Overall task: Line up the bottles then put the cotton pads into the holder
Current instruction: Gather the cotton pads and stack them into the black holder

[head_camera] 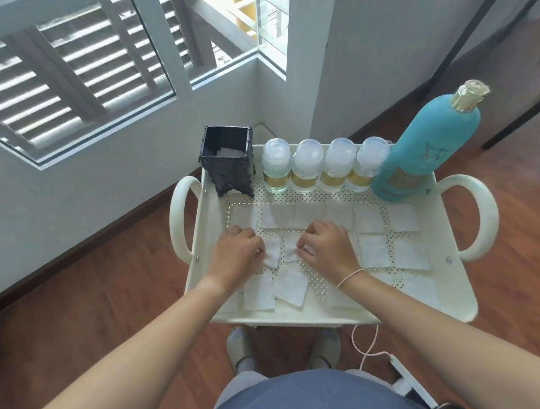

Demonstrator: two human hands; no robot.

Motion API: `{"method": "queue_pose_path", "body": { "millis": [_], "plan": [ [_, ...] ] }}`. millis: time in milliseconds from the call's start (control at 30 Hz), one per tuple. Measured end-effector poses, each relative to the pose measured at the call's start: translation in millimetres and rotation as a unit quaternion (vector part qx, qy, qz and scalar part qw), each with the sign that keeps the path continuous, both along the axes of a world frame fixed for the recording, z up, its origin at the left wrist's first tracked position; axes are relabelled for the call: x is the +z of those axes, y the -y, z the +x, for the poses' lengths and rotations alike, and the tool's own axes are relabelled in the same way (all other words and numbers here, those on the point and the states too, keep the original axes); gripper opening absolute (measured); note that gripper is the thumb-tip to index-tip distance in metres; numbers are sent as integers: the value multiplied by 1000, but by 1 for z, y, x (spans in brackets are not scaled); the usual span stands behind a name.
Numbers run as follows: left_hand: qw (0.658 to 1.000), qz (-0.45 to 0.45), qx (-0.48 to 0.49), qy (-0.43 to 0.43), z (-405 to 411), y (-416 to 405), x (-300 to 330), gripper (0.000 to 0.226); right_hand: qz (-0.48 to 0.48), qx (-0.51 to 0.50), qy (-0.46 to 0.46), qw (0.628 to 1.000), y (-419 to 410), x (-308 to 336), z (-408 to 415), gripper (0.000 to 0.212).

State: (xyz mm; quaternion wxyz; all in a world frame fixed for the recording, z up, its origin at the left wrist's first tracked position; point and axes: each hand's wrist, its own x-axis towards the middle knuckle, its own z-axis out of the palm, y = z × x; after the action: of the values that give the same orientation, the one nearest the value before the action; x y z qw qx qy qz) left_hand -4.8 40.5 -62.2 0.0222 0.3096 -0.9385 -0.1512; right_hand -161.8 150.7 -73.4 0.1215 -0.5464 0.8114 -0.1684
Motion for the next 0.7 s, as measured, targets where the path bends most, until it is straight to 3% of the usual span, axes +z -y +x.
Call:
{"method": "queue_pose_path", "body": {
  "millis": [367,700],
  "plan": [
    [997,-6,29,-68,-29,28,22,18,-60,-81,-1,995,17,27,-37,11],
    [998,53,34,-25,-60,37,2,17,42,-70,-45,996,40,4,-43,18]
  ]
}}
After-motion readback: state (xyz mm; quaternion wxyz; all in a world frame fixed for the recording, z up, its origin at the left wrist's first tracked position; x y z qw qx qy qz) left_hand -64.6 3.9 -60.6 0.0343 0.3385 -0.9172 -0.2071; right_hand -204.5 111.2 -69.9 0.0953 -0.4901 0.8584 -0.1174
